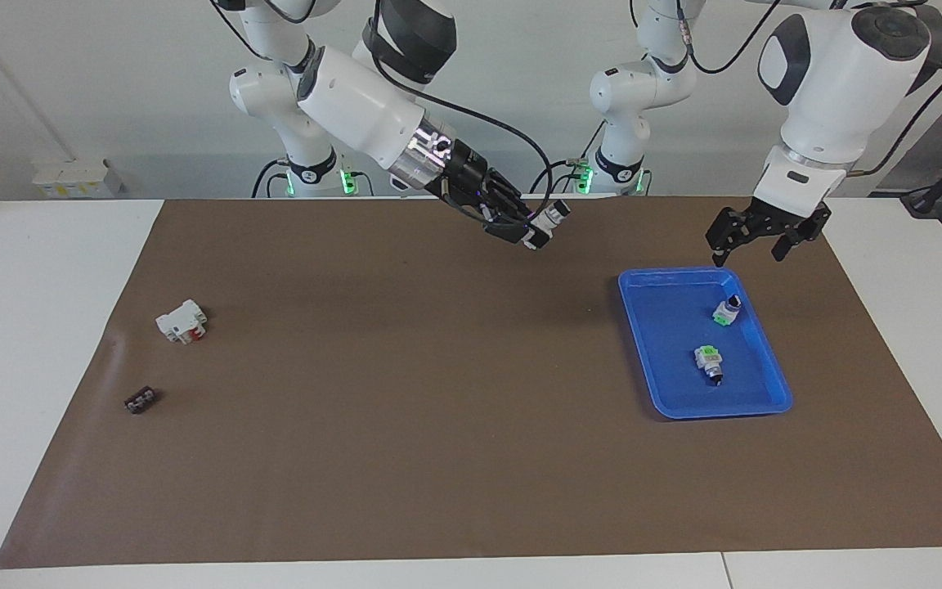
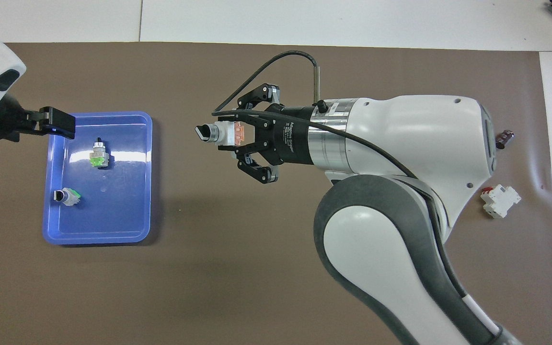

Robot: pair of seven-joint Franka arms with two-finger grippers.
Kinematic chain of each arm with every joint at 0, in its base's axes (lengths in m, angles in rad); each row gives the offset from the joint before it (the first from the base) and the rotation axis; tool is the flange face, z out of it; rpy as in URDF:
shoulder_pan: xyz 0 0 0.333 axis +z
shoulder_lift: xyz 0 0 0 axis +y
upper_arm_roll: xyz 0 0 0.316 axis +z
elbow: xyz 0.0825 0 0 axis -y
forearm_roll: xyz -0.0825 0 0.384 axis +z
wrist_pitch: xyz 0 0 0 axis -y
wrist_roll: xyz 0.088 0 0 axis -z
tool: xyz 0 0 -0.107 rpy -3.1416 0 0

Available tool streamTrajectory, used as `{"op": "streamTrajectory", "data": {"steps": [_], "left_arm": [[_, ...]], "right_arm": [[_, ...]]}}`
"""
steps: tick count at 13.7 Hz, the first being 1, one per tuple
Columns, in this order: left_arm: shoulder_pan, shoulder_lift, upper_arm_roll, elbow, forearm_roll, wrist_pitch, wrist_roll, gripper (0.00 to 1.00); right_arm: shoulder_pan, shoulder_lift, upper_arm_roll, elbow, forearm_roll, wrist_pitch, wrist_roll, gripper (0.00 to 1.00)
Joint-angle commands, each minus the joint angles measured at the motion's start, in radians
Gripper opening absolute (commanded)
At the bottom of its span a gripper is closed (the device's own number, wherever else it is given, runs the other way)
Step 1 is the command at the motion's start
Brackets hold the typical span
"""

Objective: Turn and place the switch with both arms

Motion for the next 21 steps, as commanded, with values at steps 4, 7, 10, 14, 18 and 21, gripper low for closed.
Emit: {"op": "streamTrajectory", "data": {"steps": [4,7,10,14,18,21], "left_arm": [[0.011,-0.031,0.0,-0.034,-0.017,0.008,0.01,1.0],[0.011,-0.031,0.0,-0.034,-0.017,0.008,0.01,1.0],[0.011,-0.031,0.0,-0.034,-0.017,0.008,0.01,1.0],[0.011,-0.031,0.0,-0.034,-0.017,0.008,0.01,1.0],[0.011,-0.031,0.0,-0.034,-0.017,0.008,0.01,1.0],[0.011,-0.031,0.0,-0.034,-0.017,0.006,0.01,1.0]], "right_arm": [[-0.004,-0.009,0.004,-0.006,-0.019,-0.014,-0.013,0.0],[-0.004,-0.009,0.004,-0.006,-0.019,-0.016,-0.013,0.0],[-0.004,-0.011,0.004,-0.006,-0.019,-0.022,-0.013,0.0],[-0.004,-0.011,0.004,-0.006,-0.02,-0.037,-0.015,0.0],[-0.006,-0.011,0.004,-0.006,-0.02,-0.042,-0.015,0.0],[-0.006,-0.011,0.004,-0.006,-0.02,-0.045,-0.015,0.0]]}}
